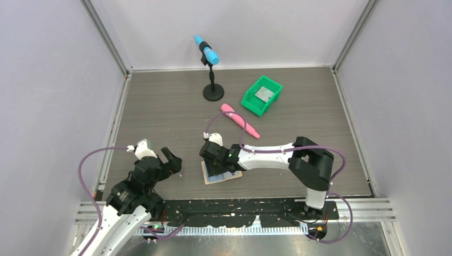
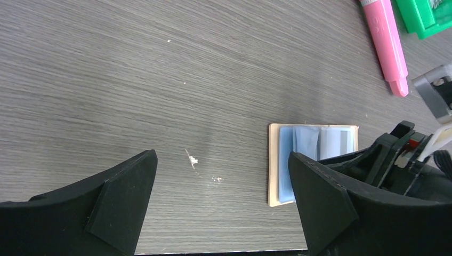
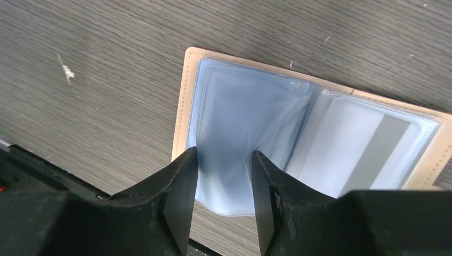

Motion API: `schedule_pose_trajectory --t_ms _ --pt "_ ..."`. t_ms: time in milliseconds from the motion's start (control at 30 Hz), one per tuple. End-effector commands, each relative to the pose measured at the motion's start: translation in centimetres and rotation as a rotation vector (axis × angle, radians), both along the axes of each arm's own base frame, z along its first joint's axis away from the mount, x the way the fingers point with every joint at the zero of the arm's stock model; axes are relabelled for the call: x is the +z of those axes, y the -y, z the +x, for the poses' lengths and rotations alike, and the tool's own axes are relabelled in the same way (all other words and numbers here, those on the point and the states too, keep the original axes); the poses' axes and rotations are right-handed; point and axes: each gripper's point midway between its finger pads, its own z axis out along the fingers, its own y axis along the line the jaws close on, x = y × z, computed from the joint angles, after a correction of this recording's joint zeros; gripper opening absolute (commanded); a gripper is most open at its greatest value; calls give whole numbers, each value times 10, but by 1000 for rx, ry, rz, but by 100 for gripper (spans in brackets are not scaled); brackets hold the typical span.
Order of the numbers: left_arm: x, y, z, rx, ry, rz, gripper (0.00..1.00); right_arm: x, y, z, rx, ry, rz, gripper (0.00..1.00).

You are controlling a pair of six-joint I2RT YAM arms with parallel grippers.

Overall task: Take the credit cards out of the card holder
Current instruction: Remove the credit card from the card holder.

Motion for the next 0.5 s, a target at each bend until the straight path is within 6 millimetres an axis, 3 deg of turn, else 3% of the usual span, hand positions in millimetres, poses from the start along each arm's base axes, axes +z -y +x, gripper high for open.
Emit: schedule_pose_trajectory --t_ms 0,233,467 --pt "0 12 5 -45 4 -20 97 32 -14 2 -8 -2 169 47" --pt "-4 32 6 -128 -19 -61 94 42 -14 5 -2 -27 346 47" --pt "-16 72 9 -276 -43 -170 79 55 -11 3 31 -53 524 46"
